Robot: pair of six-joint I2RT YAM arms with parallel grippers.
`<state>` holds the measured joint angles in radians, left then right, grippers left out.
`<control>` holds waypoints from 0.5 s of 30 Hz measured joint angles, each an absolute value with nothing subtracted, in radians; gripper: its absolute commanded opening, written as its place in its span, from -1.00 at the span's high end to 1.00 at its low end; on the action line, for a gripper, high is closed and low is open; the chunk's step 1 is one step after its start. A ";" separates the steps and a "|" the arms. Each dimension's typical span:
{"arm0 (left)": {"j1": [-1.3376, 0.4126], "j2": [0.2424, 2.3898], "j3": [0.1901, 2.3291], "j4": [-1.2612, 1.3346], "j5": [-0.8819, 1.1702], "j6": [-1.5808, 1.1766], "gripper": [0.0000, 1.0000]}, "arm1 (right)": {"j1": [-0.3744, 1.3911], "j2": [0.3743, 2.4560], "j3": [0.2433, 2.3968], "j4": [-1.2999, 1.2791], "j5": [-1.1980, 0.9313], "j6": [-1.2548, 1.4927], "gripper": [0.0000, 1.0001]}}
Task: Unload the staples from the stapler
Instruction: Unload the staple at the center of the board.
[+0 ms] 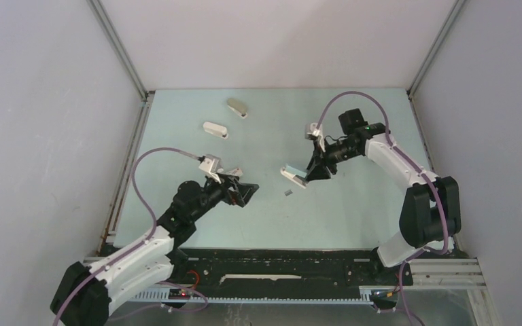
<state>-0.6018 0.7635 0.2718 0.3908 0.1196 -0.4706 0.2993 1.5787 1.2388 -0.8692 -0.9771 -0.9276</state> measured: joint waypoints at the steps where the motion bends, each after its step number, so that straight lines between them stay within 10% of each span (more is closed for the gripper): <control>1: -0.602 0.793 0.272 0.403 0.140 -0.471 -1.00 | 0.276 1.579 1.236 -0.869 -0.998 -0.923 1.00; 15: -0.630 1.128 0.323 0.646 0.344 -0.527 -1.00 | 0.170 1.578 1.151 -0.739 -1.184 -0.751 1.00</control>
